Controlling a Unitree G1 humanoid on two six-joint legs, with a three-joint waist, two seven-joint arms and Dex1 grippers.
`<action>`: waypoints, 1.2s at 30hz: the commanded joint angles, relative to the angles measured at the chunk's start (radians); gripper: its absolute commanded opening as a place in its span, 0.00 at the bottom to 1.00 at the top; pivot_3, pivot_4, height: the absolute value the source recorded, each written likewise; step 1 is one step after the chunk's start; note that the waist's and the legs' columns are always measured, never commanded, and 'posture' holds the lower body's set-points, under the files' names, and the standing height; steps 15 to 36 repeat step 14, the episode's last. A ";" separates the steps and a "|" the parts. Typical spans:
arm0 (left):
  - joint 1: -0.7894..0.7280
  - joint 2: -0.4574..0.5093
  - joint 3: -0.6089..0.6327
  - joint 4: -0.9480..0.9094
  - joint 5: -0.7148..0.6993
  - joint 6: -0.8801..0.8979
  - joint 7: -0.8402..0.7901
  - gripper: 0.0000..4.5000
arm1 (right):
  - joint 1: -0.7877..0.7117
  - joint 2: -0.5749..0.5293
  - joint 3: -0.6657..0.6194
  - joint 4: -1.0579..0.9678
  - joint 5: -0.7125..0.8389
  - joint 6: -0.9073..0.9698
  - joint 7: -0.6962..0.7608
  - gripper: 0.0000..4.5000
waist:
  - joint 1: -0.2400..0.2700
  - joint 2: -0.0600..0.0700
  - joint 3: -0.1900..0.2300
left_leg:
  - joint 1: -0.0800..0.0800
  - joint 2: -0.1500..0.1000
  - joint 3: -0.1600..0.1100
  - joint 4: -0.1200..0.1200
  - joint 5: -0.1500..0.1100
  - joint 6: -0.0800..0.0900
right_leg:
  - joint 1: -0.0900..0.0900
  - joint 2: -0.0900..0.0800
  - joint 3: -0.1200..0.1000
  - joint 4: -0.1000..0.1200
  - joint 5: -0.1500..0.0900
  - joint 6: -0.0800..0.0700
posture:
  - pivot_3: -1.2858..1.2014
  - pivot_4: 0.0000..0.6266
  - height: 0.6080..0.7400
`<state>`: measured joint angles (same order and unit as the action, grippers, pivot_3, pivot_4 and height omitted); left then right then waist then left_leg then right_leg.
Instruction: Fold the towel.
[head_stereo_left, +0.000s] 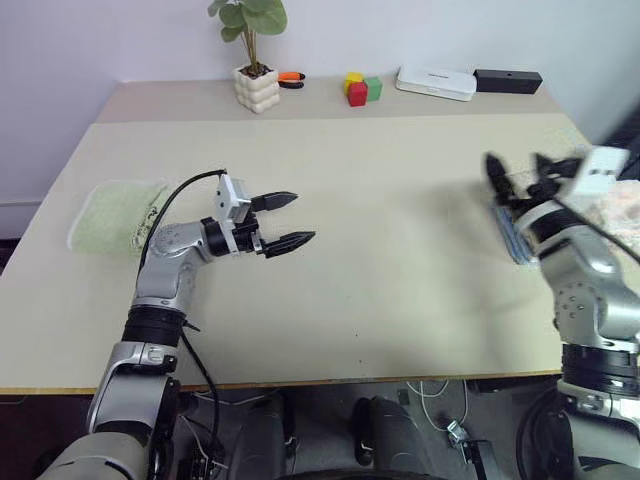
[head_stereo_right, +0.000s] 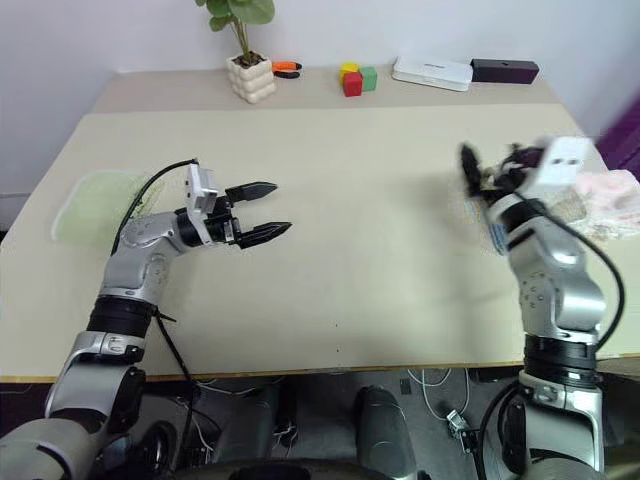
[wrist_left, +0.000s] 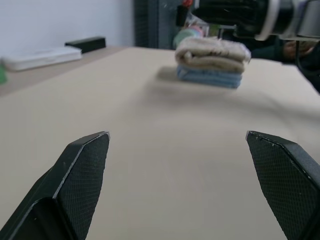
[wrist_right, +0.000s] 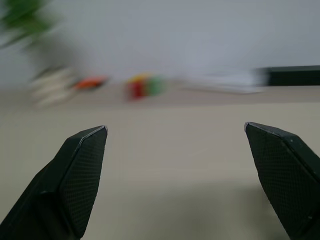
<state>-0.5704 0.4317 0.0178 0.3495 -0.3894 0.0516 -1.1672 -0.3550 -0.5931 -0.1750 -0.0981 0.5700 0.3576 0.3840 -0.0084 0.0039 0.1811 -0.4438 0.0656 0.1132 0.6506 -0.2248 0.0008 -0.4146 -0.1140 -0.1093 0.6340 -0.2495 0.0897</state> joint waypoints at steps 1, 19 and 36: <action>0.019 0.008 0.009 -0.069 0.001 -0.005 0.018 1.00 | 0.004 -0.040 0.005 -0.033 0.016 -0.022 0.175 1.00 | 0.004 0.000 0.000 | 0.000 0.000 0.000 0.000 0.000 0.000 | 0.000 0.000 0.000 0.000 0.000 0.000 | 0.52 0.24 1.00; 0.298 0.110 0.117 -0.361 -0.163 0.196 0.046 1.00 | -0.002 -0.107 0.097 -0.011 -0.021 -0.084 0.624 1.00 | -0.002 -0.001 0.000 | 0.001 0.000 -0.003 0.003 0.000 0.000 | 0.002 0.000 -0.001 0.000 0.000 0.000 | 0.52 0.24 1.00; 0.298 0.110 0.117 -0.361 -0.163 0.196 0.046 1.00 | -0.002 -0.107 0.097 -0.011 -0.021 -0.084 0.624 1.00 | -0.002 -0.001 0.000 | 0.001 0.000 -0.003 0.003 0.000 0.000 | 0.002 0.000 -0.001 0.000 0.000 0.000 | 0.52 0.24 1.00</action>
